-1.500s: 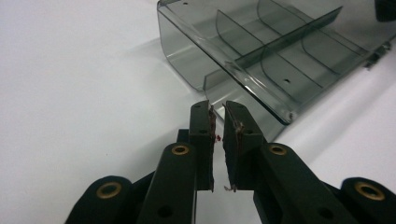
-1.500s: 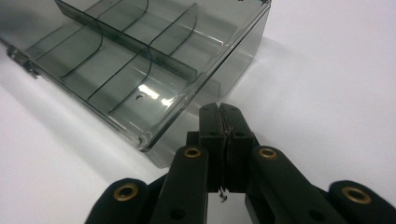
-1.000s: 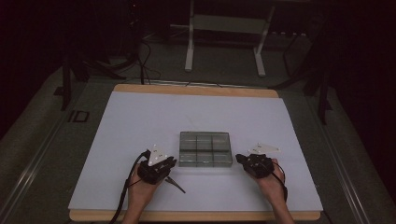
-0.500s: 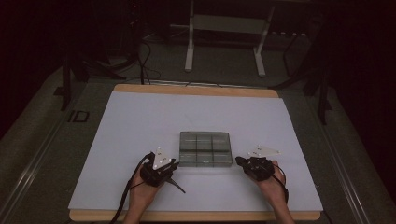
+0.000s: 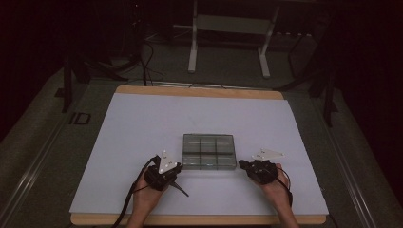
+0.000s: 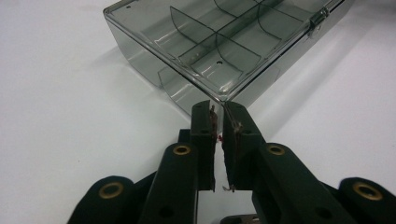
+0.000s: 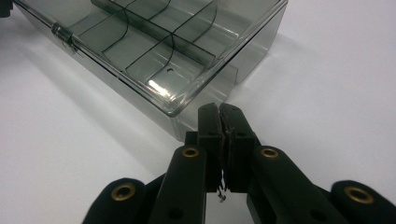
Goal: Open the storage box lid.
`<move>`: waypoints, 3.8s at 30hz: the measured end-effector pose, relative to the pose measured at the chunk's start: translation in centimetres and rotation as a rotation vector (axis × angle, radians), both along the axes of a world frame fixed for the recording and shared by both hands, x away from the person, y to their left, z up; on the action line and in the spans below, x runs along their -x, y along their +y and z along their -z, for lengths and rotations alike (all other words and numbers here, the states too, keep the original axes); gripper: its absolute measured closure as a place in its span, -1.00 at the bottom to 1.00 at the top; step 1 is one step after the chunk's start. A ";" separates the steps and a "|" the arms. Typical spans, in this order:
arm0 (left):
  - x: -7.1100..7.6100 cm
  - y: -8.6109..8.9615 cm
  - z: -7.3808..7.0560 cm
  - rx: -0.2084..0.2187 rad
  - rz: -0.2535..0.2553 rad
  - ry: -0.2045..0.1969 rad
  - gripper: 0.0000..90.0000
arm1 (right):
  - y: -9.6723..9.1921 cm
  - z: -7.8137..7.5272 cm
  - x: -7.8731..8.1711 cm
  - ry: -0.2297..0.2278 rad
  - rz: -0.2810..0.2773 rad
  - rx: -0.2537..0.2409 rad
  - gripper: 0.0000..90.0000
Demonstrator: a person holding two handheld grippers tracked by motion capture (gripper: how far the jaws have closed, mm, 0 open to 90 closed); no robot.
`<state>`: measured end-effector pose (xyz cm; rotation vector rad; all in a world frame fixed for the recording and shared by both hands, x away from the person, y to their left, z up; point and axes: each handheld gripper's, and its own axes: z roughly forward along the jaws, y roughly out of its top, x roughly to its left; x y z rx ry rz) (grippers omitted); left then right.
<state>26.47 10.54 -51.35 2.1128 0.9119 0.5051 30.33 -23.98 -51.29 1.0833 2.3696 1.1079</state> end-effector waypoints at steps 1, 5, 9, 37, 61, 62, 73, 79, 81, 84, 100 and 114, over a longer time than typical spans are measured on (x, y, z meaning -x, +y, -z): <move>0.0 -0.1 0.0 0.007 0.003 0.001 0.86 | 0.0 0.0 0.0 0.001 -0.002 0.000 0.95; 0.0 -0.3 0.0 -0.005 0.006 -0.001 0.85 | 0.1 0.0 0.0 0.001 -0.007 -0.002 0.95; 0.0 -0.4 0.0 0.008 0.002 -0.003 0.86 | 0.1 0.0 0.0 0.000 -0.010 -0.002 0.95; -0.4 -0.5 -0.9 0.040 -0.033 -0.050 0.84 | 0.4 -1.1 0.8 -0.054 -0.050 -0.009 0.83; -1.1 -0.4 -1.7 0.080 -0.101 -0.065 0.82 | 0.8 -1.3 0.7 -0.069 -0.061 -0.022 0.80; -1.1 -0.3 -1.8 0.080 -0.103 -0.068 0.80 | 0.7 -1.3 0.7 -0.065 -0.062 -0.029 0.80; -1.4 -0.5 -2.4 0.073 -0.102 -0.097 0.77 | 0.8 -1.3 0.7 -0.062 -0.059 -0.037 0.79; -1.7 -0.8 -2.9 0.070 -0.103 -0.118 0.74 | 0.7 -1.3 0.7 -0.062 -0.060 -0.042 0.79; -1.9 -0.8 -3.1 0.071 -0.103 -0.127 0.74 | 0.7 -1.3 0.7 -0.064 -0.059 -0.042 0.79; -2.1 -0.8 -3.3 0.065 -0.100 -0.141 0.74 | 0.7 -1.3 0.7 -0.064 -0.060 -0.044 0.79; -3.8 -1.0 -4.5 0.043 -0.081 -0.172 0.74 | 0.8 -1.3 0.7 -0.066 -0.067 -0.045 0.77; -4.6 -1.1 -4.9 0.039 -0.087 -0.183 0.75 | 0.7 -2.0 0.5 -0.090 -0.059 -0.064 0.77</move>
